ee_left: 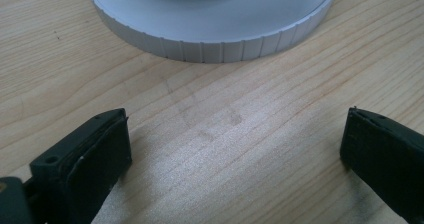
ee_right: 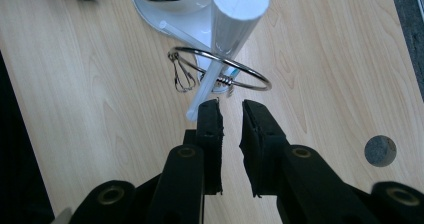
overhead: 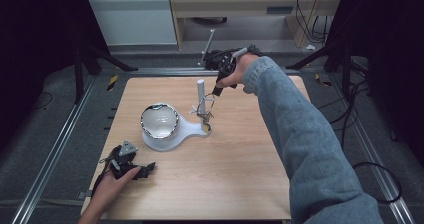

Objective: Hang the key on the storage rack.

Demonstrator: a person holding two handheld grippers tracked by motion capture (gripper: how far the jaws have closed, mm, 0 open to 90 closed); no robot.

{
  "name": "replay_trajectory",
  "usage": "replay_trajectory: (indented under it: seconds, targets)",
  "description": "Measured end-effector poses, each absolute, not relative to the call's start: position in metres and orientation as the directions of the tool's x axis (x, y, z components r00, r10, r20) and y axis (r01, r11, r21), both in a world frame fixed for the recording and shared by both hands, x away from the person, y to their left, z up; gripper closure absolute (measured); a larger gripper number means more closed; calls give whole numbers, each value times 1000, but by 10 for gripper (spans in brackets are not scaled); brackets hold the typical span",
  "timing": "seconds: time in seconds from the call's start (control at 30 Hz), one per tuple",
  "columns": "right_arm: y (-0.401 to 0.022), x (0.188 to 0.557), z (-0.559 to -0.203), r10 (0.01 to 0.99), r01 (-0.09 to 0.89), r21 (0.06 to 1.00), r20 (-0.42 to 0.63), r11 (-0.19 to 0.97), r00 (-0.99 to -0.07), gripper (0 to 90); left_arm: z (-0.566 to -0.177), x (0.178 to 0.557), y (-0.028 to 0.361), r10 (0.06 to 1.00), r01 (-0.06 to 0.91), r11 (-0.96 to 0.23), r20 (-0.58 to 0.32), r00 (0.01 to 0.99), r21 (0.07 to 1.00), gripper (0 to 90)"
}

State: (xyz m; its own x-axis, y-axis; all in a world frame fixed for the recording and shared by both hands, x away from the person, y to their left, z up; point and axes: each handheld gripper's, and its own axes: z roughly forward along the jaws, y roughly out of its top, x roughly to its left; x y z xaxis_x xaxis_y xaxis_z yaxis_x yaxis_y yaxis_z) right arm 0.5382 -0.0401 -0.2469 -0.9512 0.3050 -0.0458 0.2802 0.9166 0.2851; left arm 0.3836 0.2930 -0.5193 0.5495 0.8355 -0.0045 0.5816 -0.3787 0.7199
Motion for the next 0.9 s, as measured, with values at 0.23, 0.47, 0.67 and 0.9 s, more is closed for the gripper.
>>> replay_trajectory:
  seconds: [0.23, 0.47, 0.67, 0.9]
  targets:
    - [-52, 534, -247, 327, 294, 307, -61, 905, -943, 672, -519, 384, 293, 835, 582, -379, -4, 550, 720, 0]
    - [-62, 532, -250, 360, 319, 336, -69, 886, -930, 571, -519, 384, 293, 835, 582, -379, -4, 550, 720, 0]
    - [-72, 530, -254, 380, 328, 368, -77, 870, -922, 506, -519, 384, 293, 836, 582, -379, -4, 549, 720, 0]
    - [-83, 528, -259, 415, 341, 407, -108, 848, -903, 385, -519, 384, 293, 836, 582, -379, -4, 549, 720, 0]
